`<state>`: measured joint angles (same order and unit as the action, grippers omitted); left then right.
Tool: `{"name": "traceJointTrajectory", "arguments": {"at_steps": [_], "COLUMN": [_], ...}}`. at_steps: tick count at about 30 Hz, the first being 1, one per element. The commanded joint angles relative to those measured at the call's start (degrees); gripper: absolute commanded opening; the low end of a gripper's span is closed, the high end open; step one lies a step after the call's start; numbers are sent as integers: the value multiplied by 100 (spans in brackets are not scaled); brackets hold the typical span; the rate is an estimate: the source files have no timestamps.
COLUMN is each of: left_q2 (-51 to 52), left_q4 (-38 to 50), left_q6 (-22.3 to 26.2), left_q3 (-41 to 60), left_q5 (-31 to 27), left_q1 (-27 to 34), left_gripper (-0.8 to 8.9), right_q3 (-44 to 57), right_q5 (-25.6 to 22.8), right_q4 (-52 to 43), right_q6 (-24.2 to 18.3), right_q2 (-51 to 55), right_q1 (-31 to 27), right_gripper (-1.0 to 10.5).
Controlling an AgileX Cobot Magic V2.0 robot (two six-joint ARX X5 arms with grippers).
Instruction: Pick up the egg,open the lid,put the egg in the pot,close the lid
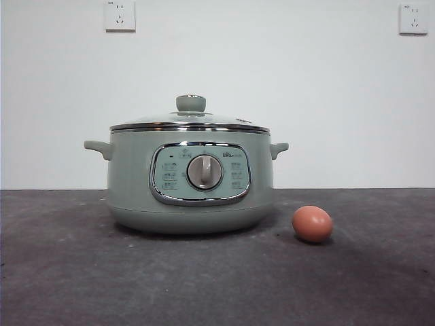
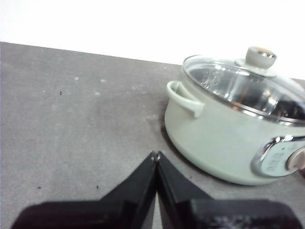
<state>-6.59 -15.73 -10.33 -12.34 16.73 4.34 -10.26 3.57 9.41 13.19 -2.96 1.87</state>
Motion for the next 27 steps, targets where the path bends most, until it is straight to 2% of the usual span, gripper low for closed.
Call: {"name": "traceJointTrajectory", "arguments": {"at_steps": [1,7,11,17,20,27], "left_q2": [-199,-896,-1421,-2092,-2356,-2798], "left_q4": [-186,-651,-1049,-1816,-2243,-2944], "left_q6": [-63,11,81,501,710,990], "left_q3": [-383,-1373,-2037,-3040,-3574,-4492], "left_q5": [39,463,896,1384,1397,1392], "left_q1": [11,11,11,11,-7,-219], "left_gripper": [-6,-6,-6,-6,-6,-6], "right_q3": [-382,-1537,-2514,-3897,-4481,-5348], "right_q5": [122,686,1163,1650,1871,2201], "right_q4": [116,833,1528,2736,3322,4194], "right_q6": [146,-13,-404,-1073,-1357,-1722], "right_q2": [-245,-1167,-1871,-2793,-3154,-3665], "right_q1": [0,0,0,0,0,0], "right_gripper": [-11,-11,-11,-11,-11,-11]}}
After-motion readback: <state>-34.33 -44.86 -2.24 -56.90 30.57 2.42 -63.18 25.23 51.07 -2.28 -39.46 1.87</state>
